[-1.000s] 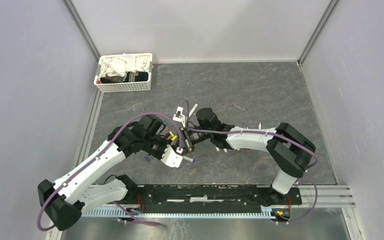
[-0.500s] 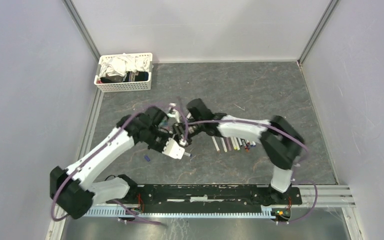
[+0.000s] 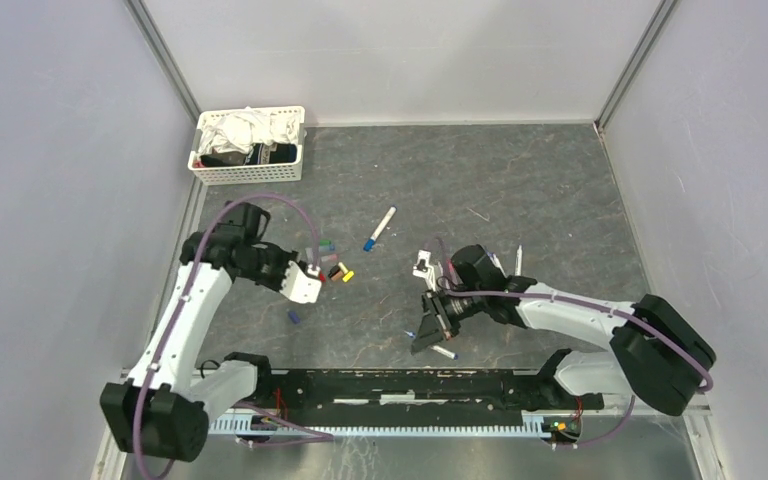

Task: Open the pen caps
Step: Place the pen at the center of the board.

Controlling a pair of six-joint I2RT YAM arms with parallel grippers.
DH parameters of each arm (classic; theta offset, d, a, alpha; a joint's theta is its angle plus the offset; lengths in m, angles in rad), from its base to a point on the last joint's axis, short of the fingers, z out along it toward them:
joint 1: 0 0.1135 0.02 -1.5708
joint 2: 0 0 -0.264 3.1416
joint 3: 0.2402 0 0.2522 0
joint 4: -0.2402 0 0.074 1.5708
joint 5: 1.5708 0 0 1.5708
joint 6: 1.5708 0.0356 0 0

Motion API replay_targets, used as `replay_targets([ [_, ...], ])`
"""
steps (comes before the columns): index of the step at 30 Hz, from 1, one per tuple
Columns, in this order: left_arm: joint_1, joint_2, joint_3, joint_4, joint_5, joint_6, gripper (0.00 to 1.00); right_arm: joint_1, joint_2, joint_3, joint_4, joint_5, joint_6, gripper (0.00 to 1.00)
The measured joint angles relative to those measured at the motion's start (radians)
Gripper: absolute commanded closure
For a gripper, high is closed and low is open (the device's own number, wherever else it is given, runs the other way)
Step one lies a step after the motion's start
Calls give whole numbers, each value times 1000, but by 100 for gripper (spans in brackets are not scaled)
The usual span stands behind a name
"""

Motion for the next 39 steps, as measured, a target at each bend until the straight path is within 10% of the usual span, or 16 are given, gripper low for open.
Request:
replay_targets([
  [5,-188,10,-1,81,53,-172,98,-13,76,131,-51,13,-106,100],
  [29,-245,603,125,538,-117,-837,63,-245,277,399,-236,824,-304,100],
  [39,-245,612,125,539,-129,-913,29,-245,344,356,-152,915,-303,91],
])
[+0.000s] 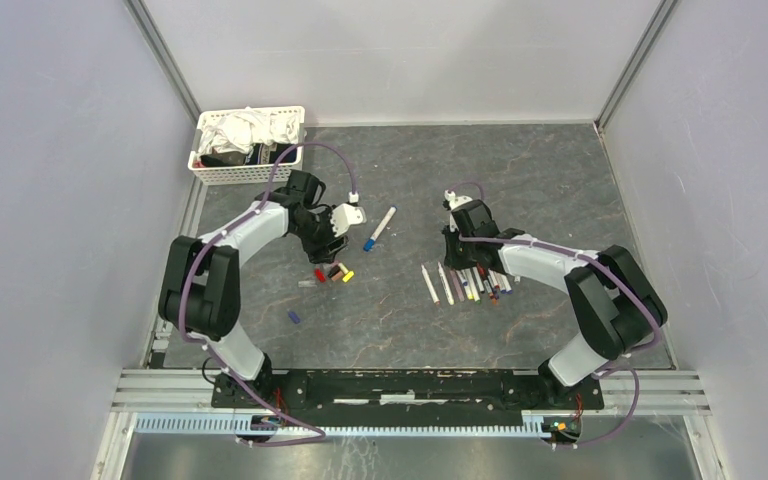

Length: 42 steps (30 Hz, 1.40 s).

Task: Open the pen caps
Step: Place the pen at the center of the board, then pick up the pen from the center of the board.

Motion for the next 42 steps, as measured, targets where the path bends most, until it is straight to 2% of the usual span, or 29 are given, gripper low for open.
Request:
replay_targets([
  [1,0,-5,1,-6,2,-8,21,0,1,-4,4,7,0,88],
  [2,0,-12,5,-21,6,-20,5,0,2,-8,8,14,0,85],
  [3,0,-20,15,-41,10,-32,1,0,2,-13,13,18,-1,84],
  [12,10,-132,291,-200,52,-226,0,0,11,-34,52,33,-1,69],
  [19,20,-214,324,-287,45,-315,0,0,0,-43,60,36,4,67],
  [26,26,-215,324,-336,-20,-386,0,6,-79,-34,26,66,24,58],
  [31,43,-232,324,-333,-60,-427,0,40,-26,158,-25,72,26,54],
  [36,48,-261,317,-322,-84,-455,0,111,164,436,-48,79,82,47],
  [42,48,-283,280,-310,-106,-473,0,170,411,702,-156,139,157,46],
])
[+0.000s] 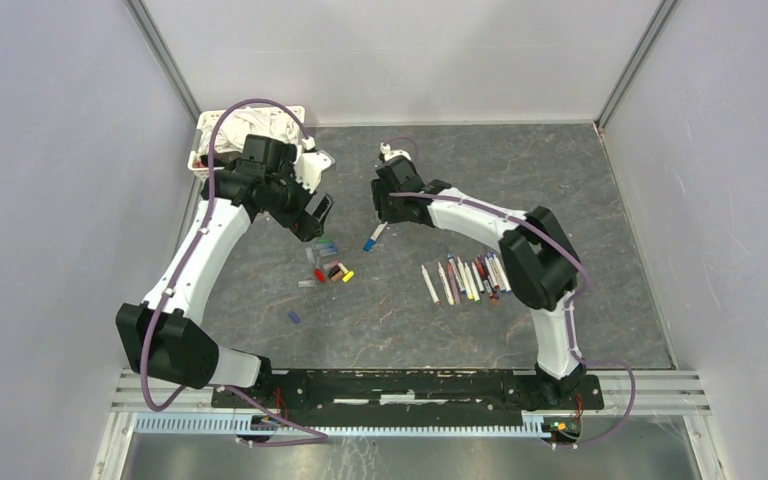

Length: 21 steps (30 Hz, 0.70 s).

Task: Open the pen caps
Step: Pick up the pen from the center of the board.

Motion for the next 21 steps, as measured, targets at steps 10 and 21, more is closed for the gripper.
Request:
replay_targets([
  [10,4,-39,-34,5,-2,-6,0,7,212,175,-89,98,110,50],
  [21,4,-47,-78,13,-2,-6,0,7,241,182,-102,164,121,68],
])
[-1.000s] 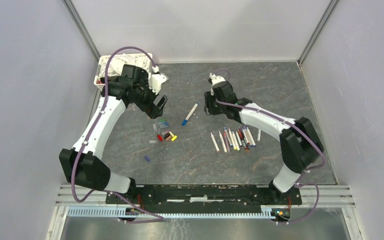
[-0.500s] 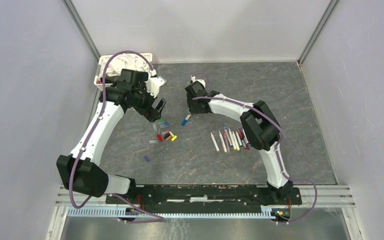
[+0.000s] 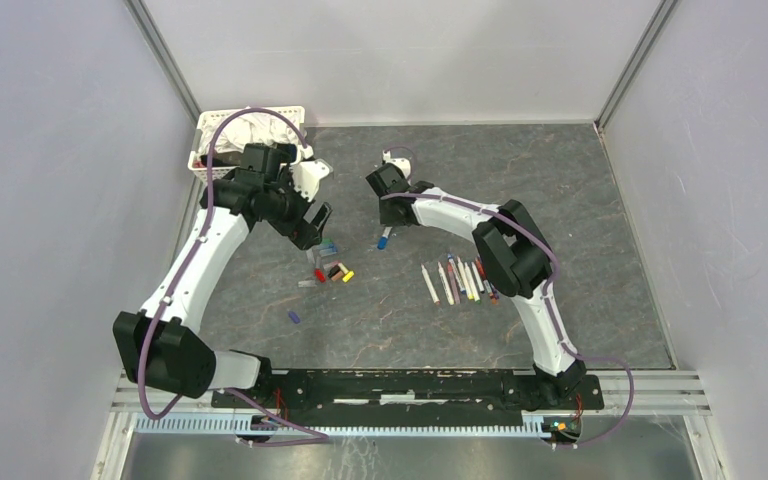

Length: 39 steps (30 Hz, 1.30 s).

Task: Open the pen caps
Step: Pick up the pen from the center of the board.

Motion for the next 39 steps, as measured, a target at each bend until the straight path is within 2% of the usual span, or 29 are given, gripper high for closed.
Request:
replay_targets([
  [5,0,-11,-5,5,0,-13,0,0,3,0,-8,26,-1,100],
  [8,0,-20,-6,18,6,-40,0,-6,-17,-35,21,14,8,100],
  [12,0,-24,-18,48,41,-98,0,-21,-125,-204,108,-60,62,100],
  [18,1,-24,-67,88,170,-193,0,-13,-437,-511,339,-154,203,100],
  [22,0,-24,-108,109,296,-246,0,39,-628,-628,560,-156,297,100],
  [25,0,-24,-121,130,378,-277,0,92,-711,-688,695,-132,351,100],
  [31,0,-24,-126,158,513,-301,5,163,-734,-726,809,-82,397,100],
  [39,0,-3,-129,166,624,-304,22,209,-738,-726,882,-7,402,100],
])
